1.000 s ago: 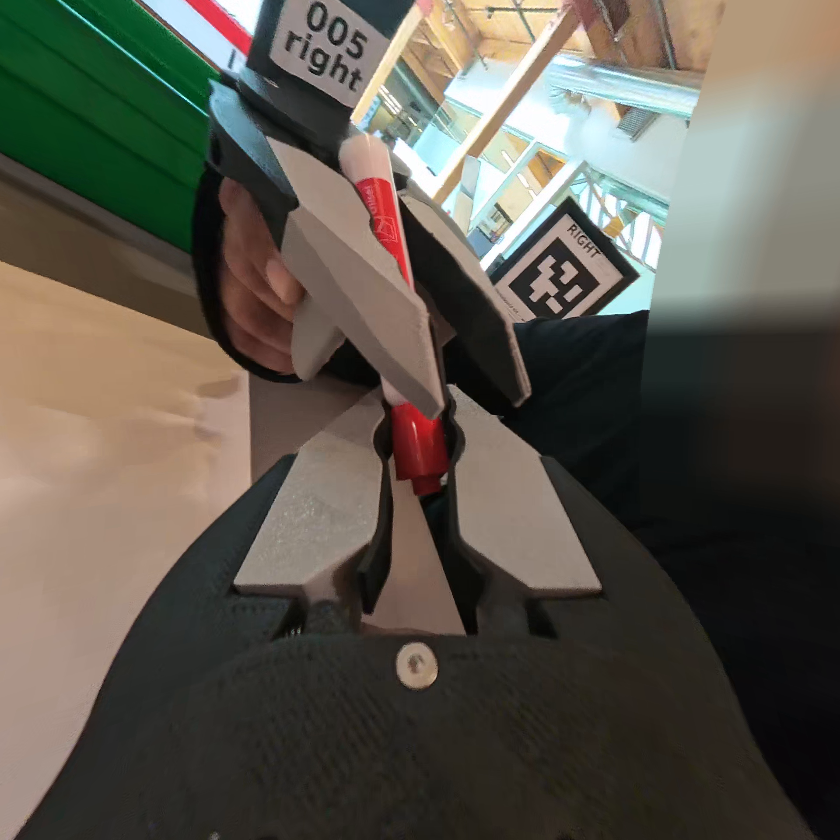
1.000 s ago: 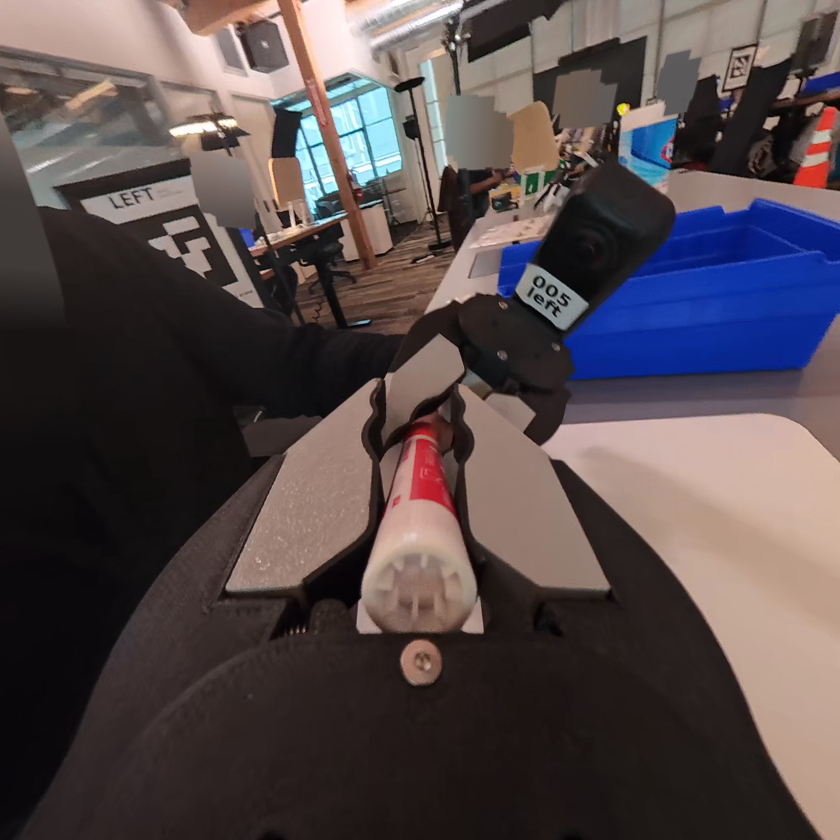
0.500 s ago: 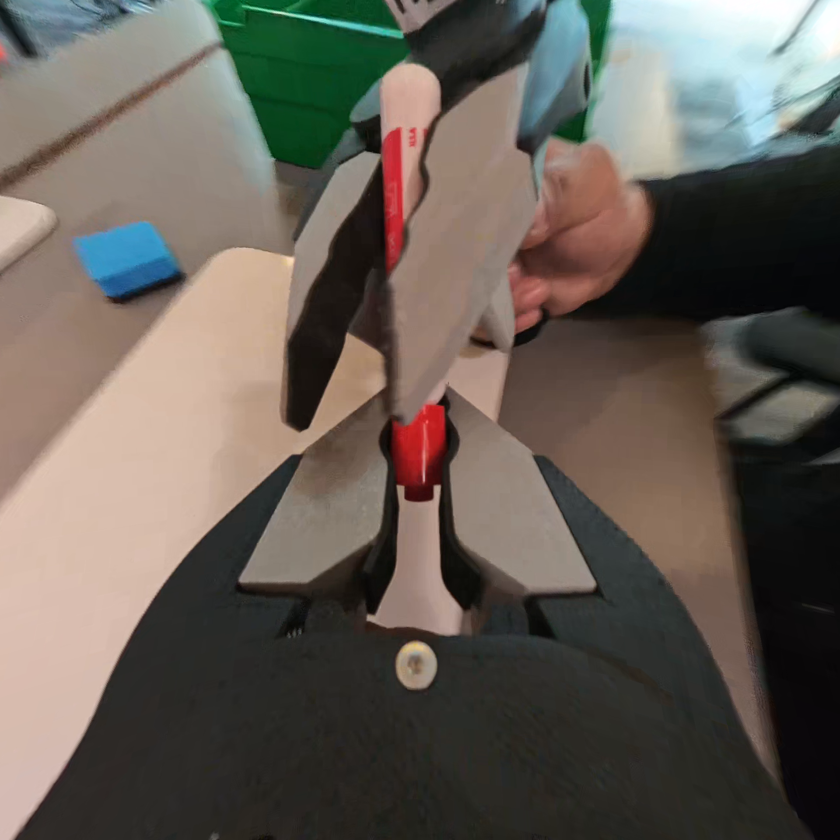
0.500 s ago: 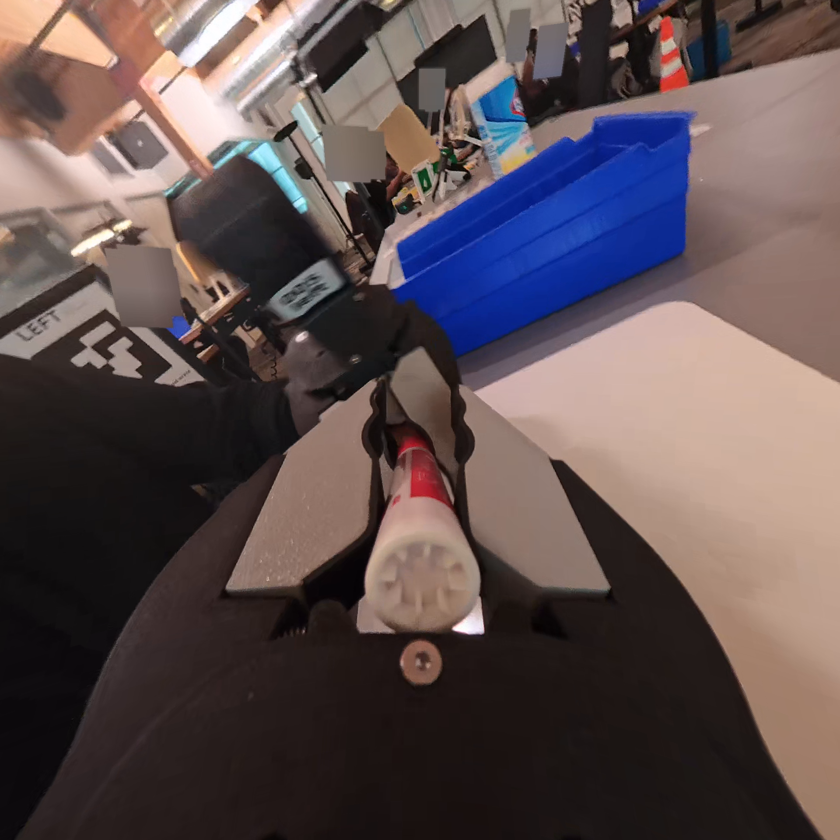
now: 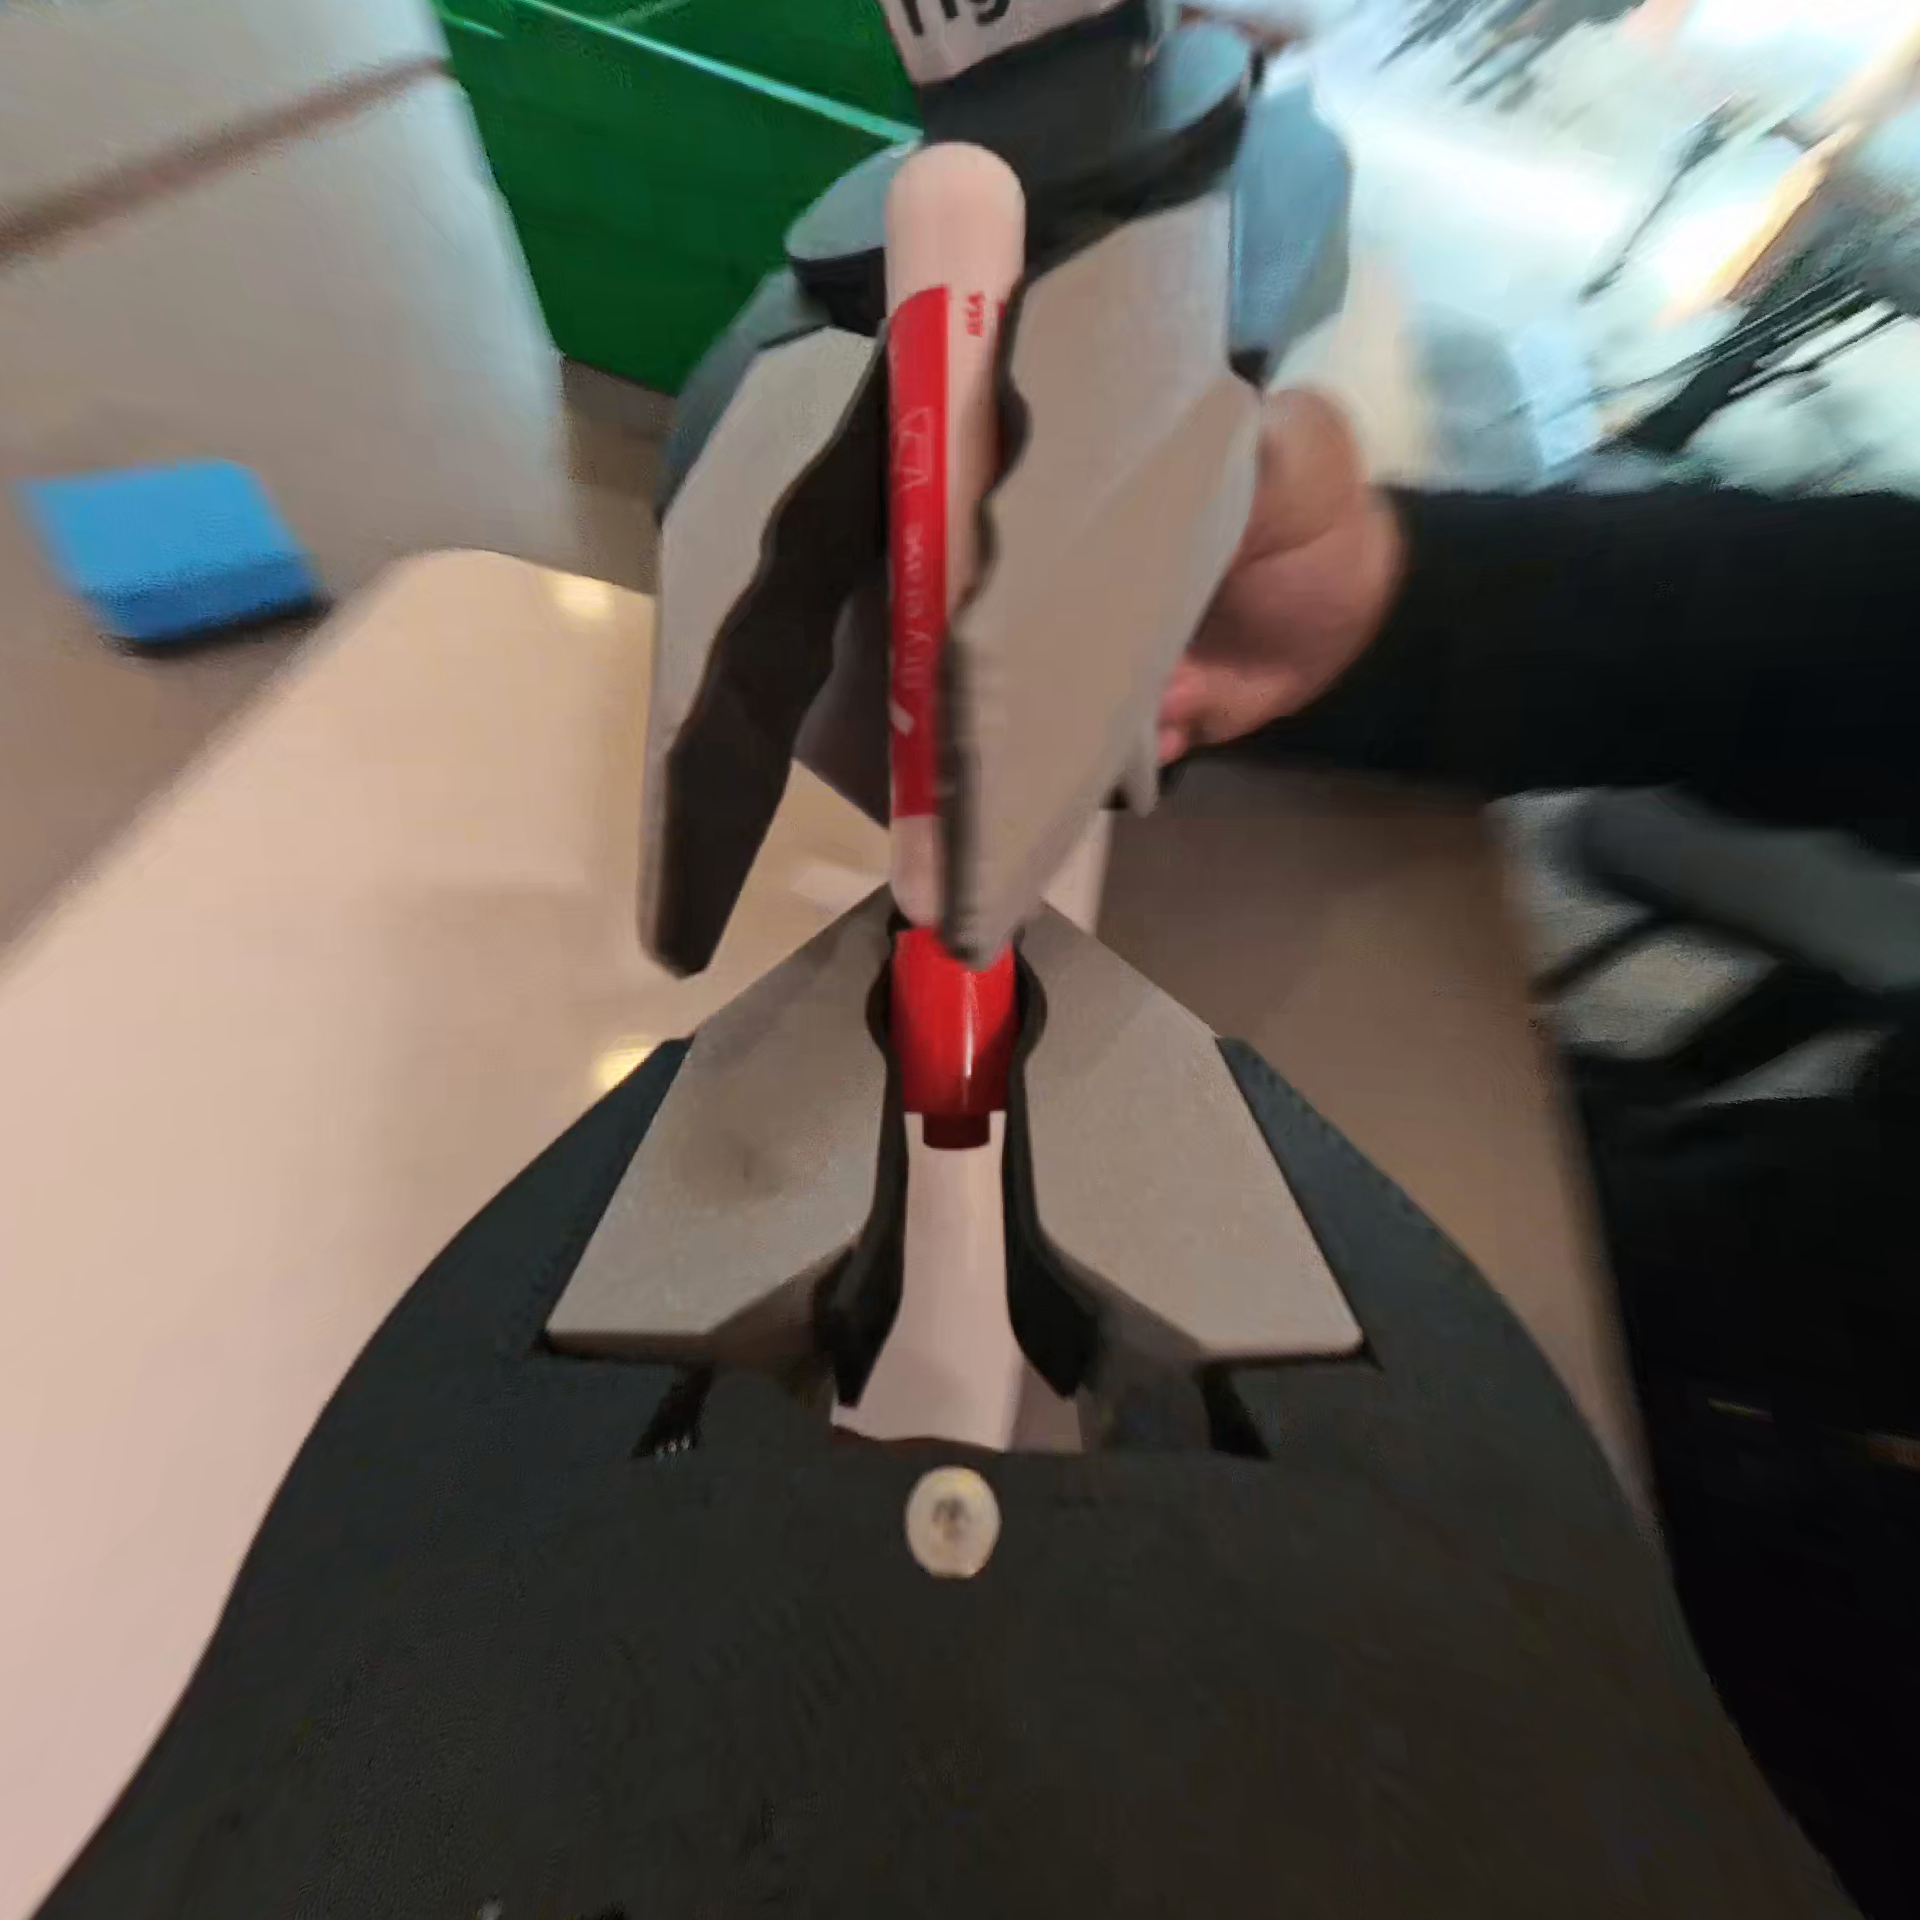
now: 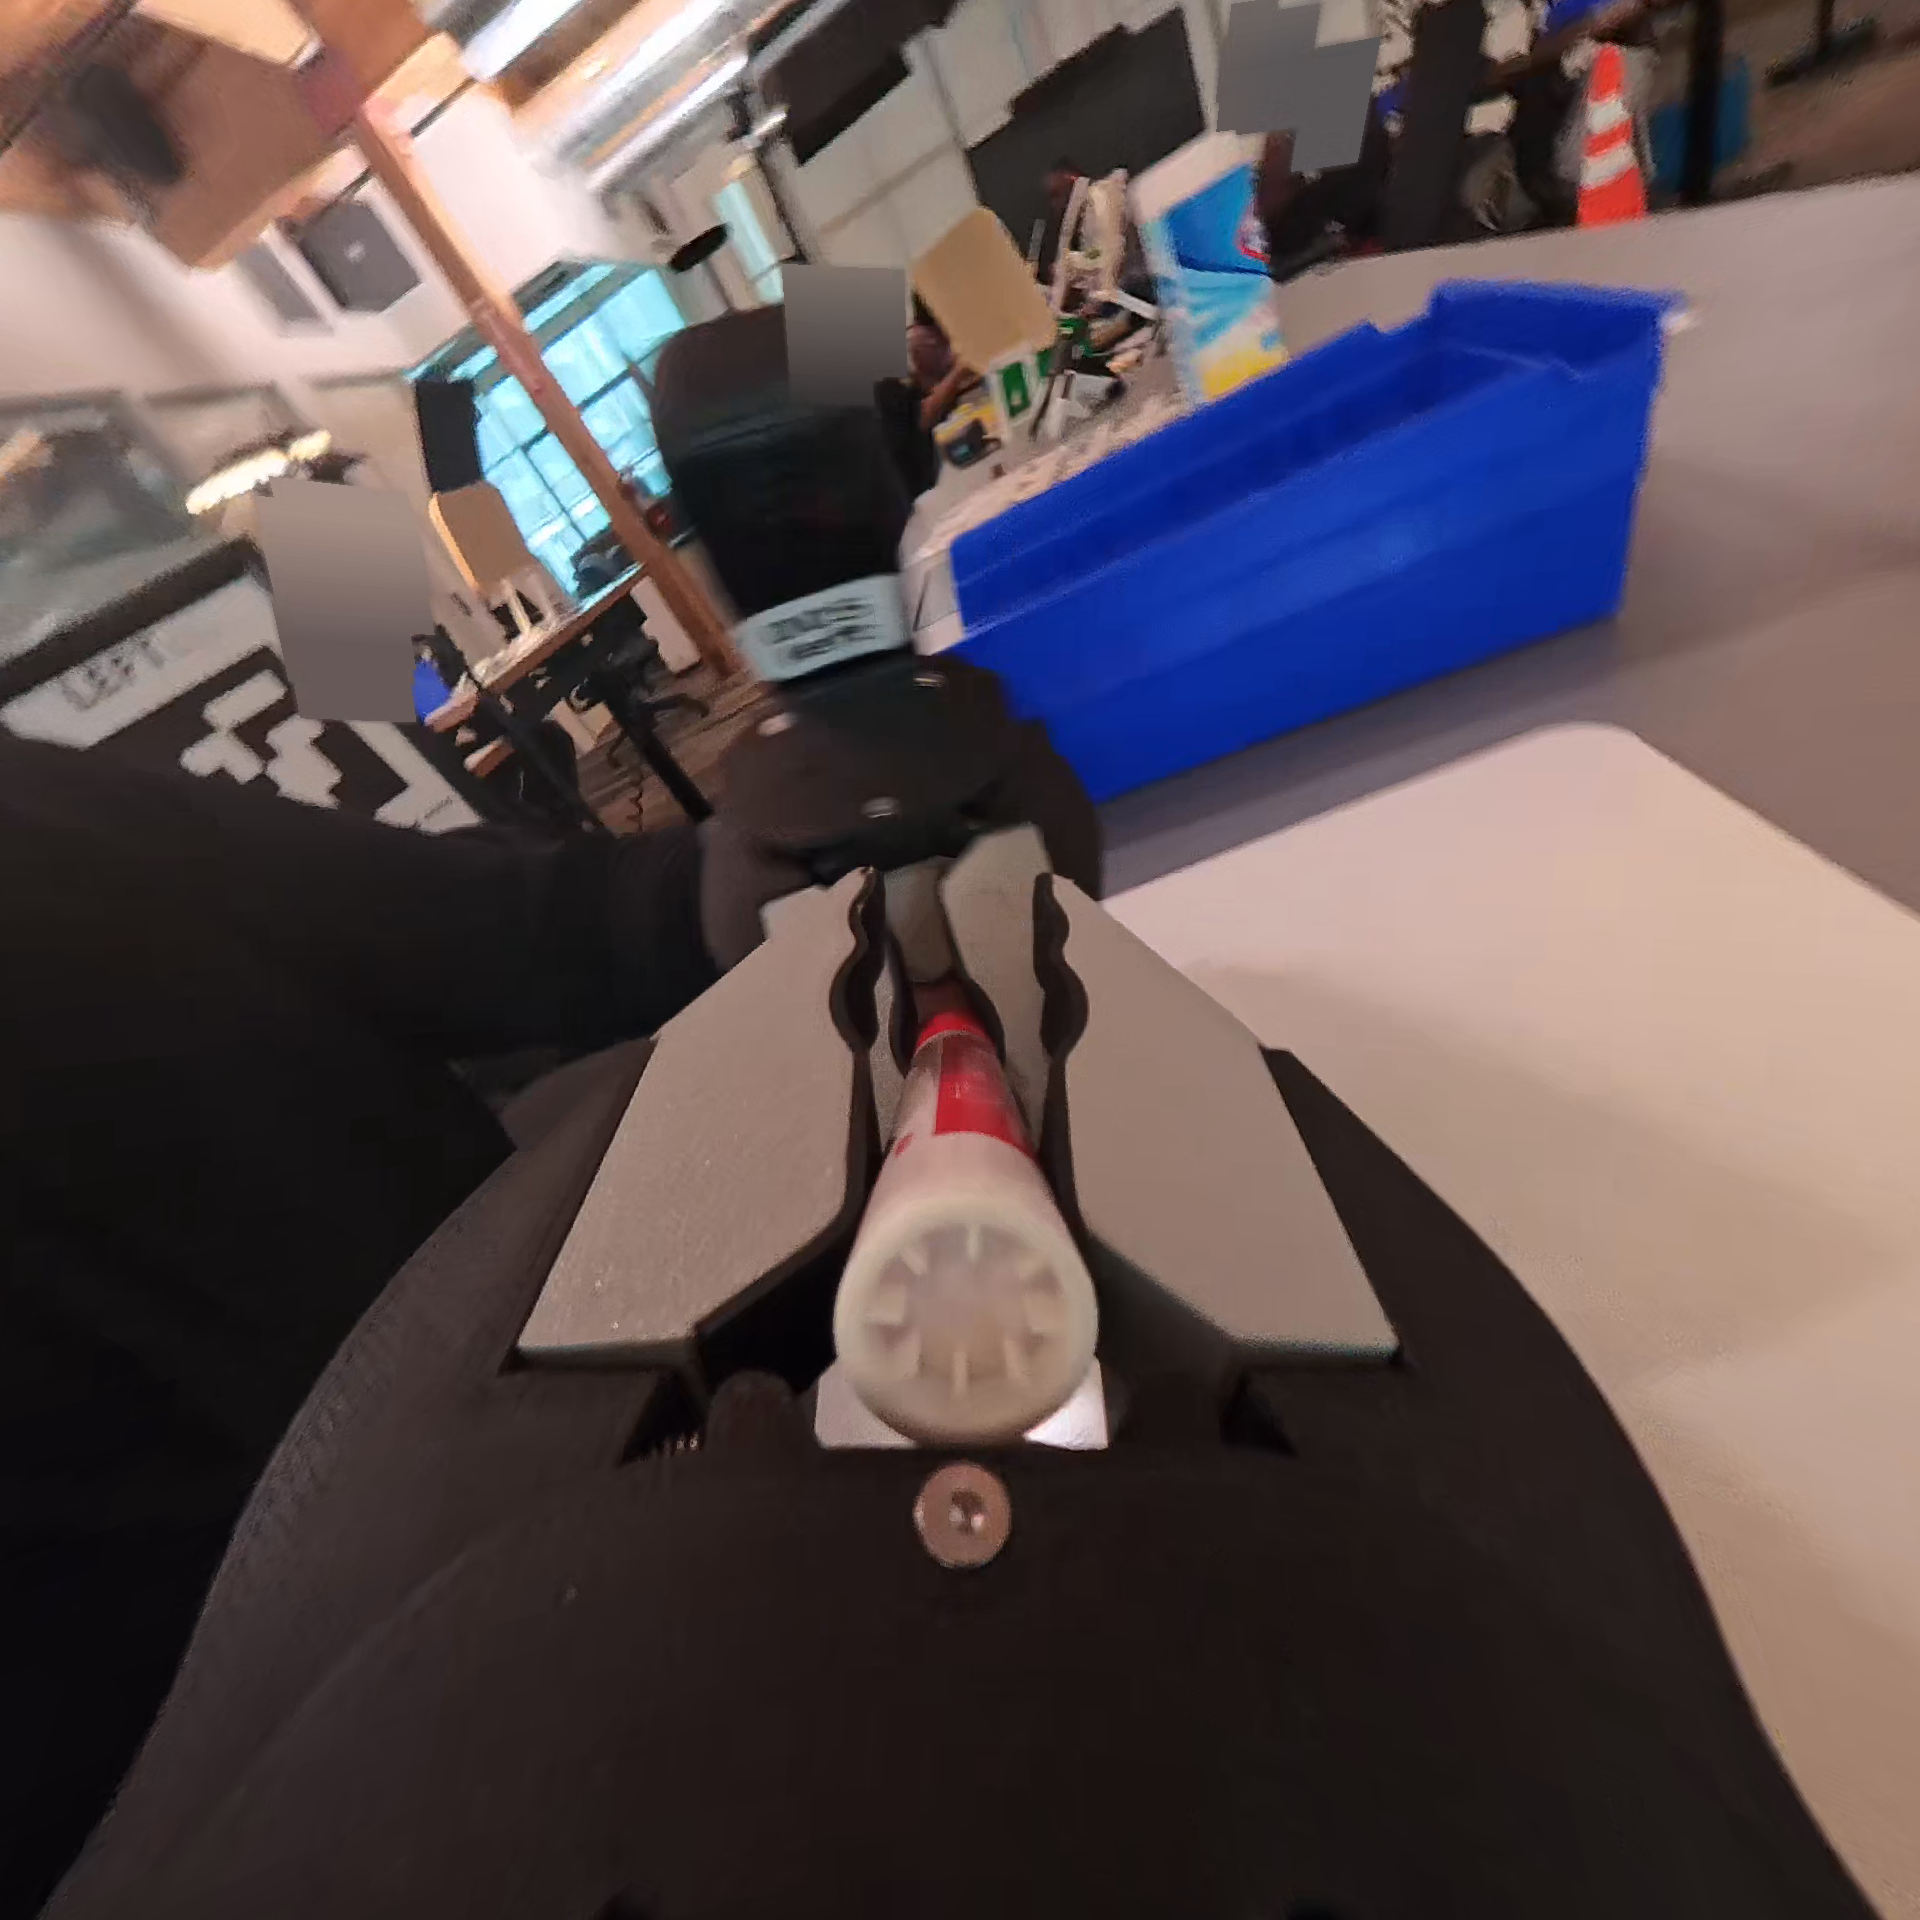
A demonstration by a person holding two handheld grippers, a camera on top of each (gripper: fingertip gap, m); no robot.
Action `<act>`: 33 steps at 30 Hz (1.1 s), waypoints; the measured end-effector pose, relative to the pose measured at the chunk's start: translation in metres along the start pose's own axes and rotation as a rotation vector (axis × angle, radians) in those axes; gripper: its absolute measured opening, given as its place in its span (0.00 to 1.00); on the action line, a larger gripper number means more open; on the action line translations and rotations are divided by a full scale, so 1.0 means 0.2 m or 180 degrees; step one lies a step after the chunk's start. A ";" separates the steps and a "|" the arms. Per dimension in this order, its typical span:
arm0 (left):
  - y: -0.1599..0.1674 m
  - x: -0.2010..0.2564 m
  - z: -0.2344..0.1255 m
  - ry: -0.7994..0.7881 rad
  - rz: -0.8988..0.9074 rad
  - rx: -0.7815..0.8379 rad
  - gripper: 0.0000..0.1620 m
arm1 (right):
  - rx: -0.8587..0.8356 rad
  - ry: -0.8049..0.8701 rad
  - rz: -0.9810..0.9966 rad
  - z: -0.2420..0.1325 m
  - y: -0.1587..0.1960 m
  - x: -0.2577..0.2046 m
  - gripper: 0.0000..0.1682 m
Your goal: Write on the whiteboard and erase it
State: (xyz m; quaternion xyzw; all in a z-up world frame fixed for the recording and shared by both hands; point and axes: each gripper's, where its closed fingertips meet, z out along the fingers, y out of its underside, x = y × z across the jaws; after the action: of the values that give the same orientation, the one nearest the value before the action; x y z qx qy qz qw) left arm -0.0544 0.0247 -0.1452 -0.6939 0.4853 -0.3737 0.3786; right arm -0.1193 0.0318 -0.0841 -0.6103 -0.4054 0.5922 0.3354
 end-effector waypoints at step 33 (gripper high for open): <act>-0.08 0.17 -0.04 0.1009 -0.0760 0.0250 0.07 | 0.0190 -0.0185 -0.0187 -0.02 -0.06 -0.10 0.16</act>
State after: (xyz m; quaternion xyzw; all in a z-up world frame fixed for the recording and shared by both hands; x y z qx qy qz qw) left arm -0.0468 -0.0060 -0.1229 -0.6637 0.4382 -0.5391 0.2773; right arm -0.1163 0.0200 -0.0648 -0.5703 -0.4149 0.6115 0.3588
